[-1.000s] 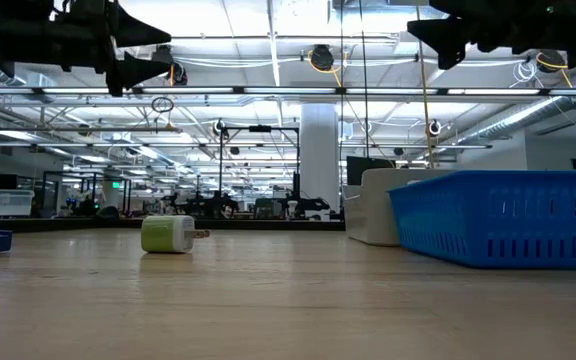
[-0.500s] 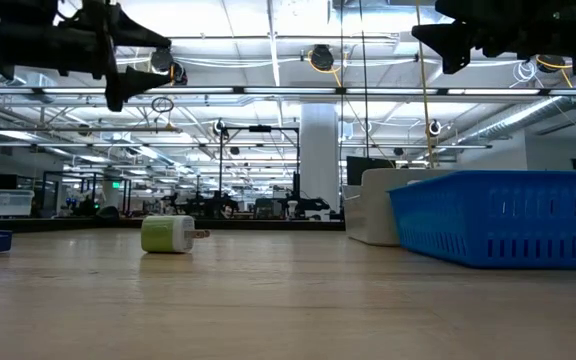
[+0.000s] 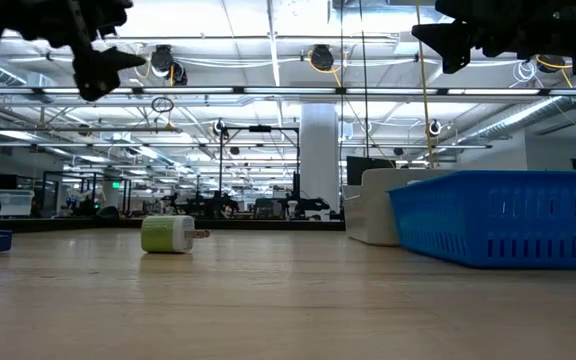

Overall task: Pick & Place Office items
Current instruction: Put the blue digital clock into the blue bin

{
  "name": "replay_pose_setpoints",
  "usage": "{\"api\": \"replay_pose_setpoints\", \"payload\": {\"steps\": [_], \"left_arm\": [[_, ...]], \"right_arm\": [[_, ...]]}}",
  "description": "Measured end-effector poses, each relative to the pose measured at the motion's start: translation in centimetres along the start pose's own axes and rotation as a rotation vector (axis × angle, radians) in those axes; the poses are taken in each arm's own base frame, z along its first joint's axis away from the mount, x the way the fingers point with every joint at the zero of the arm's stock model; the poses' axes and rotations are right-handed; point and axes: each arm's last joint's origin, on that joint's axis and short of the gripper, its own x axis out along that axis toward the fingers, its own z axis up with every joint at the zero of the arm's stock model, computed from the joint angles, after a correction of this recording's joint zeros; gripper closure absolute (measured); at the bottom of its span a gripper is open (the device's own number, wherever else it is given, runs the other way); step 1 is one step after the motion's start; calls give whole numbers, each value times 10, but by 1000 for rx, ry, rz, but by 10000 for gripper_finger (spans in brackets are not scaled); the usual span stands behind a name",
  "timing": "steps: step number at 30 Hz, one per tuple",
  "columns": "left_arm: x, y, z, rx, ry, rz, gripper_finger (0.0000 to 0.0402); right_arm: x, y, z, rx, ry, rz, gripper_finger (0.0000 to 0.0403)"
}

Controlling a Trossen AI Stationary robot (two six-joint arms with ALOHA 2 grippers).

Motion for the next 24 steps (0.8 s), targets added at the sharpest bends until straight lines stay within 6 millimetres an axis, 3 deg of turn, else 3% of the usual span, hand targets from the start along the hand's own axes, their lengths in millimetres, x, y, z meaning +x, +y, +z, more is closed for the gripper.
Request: {"api": "replay_pose_setpoints", "payload": {"steps": [8,11,14,24], "left_arm": [[37,-41,-25,-163,354,195,127],[50,-47,-41,-285,516,326,129],[60,-47,-57,-430,640,480,133],[96,-24,-95,-788,749,838,142]], "right_arm": [[0,0,0,0,-1,0,156],[0,0,3,-4,-27,-1,156],[0,0,6,-11,-64,-2,156],[0,0,6,-35,-66,-4,156]]}}
